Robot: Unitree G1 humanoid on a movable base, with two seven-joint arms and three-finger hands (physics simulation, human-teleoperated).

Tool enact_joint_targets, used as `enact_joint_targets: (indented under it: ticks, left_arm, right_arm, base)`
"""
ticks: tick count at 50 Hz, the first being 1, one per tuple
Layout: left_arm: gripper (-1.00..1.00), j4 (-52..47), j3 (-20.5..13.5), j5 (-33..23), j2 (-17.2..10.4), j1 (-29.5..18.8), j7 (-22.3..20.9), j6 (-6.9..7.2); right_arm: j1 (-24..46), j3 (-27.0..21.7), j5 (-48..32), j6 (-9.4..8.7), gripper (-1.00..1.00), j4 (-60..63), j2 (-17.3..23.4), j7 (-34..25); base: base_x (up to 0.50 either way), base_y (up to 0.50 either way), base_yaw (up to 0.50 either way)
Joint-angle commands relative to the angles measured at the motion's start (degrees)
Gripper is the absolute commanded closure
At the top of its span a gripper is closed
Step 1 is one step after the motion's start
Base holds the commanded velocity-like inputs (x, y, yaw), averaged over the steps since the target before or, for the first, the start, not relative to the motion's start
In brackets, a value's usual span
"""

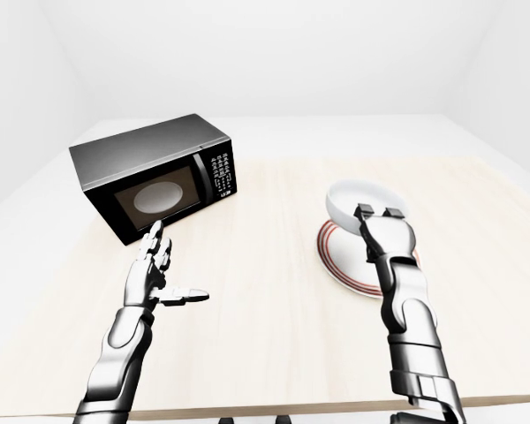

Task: Pick up the white bowl and put it on the plate.

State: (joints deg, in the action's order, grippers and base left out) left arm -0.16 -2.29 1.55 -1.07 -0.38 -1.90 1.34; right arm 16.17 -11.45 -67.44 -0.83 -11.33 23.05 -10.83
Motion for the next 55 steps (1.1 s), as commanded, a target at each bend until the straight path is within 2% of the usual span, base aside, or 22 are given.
enact_joint_targets:
  ticks: [1,12,29,55]
  left_arm:
    - [-1.0,-0.06,0.0,0.0,0.0,0.02,-0.01,0.04]
    - [-1.0,-0.05,0.01,-0.02,-0.01,0.01,-0.03,0.03]
    - [-1.0,-0.05,0.0,0.0,0.0,0.01,-0.03,0.04]
    - [-1.0,-0.05,0.0,-0.01,0.0,0.01,-0.02,0.02]
  right_arm:
    - [0.05,-0.39,1.84,0.2,1.0,-1.39,0.42,2.28]
    - [0.64,0.27,2.39,0.61,1.0,-6.18,0.98,5.0]
    - [0.0,-0.09,3.03,0.35,1.0,-5.85,1.48,3.18]
    - [-0.21,0.18,5.1,0.36,1.0,-10.19,1.97,4.53]
  base:
    - [0.0,0.0,0.0]
    - [0.0,0.0,0.0]
    - [0.0,0.0,0.0]
    - [0.0,0.0,0.0]
